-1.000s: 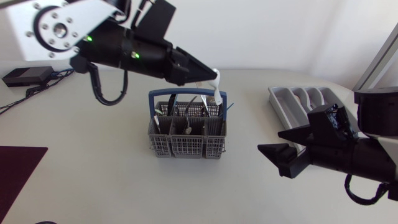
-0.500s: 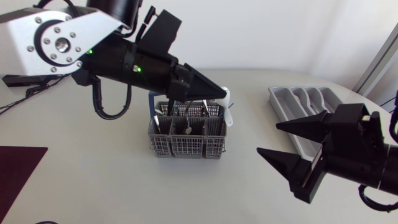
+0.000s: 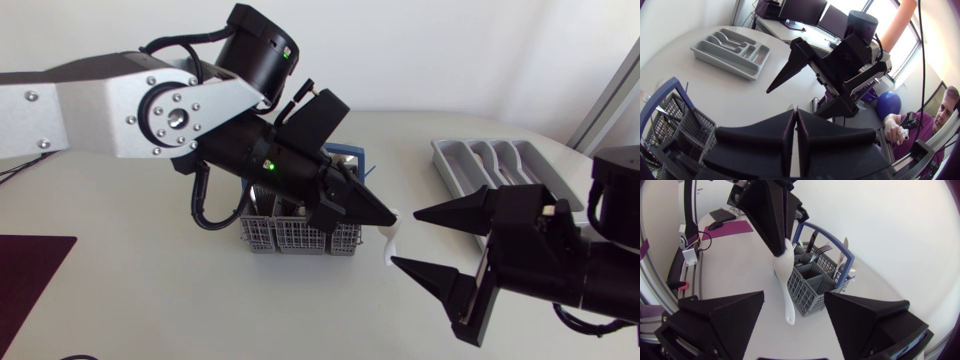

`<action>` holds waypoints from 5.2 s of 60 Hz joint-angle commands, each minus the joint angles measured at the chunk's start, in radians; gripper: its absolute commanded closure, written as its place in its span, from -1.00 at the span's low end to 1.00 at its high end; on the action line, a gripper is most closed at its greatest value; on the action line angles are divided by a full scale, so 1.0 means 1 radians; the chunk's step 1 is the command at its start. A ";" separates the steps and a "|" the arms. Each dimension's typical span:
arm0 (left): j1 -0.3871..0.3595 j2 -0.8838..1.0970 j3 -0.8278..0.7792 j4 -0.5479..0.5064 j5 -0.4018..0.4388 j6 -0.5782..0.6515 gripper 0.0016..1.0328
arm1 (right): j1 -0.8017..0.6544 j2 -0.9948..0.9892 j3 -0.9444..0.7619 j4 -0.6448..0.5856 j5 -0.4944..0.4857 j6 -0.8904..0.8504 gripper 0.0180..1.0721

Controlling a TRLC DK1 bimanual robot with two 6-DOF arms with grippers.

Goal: Sort the cutlery from the basket into the organizer compartments.

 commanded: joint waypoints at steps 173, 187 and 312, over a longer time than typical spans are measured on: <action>0.144 -0.136 -0.103 -0.083 -0.516 0.200 -0.46 | -1.288 0.938 0.060 0.721 -0.178 -0.991 0.88; 0.151 -0.154 -0.124 -0.083 -0.516 0.208 -0.46 | -1.294 1.053 0.084 0.817 -0.110 -1.078 0.83; 0.259 -0.298 -0.348 -0.008 -0.546 0.311 -0.47 | -0.088 0.740 0.571 -0.312 0.034 0.301 -0.54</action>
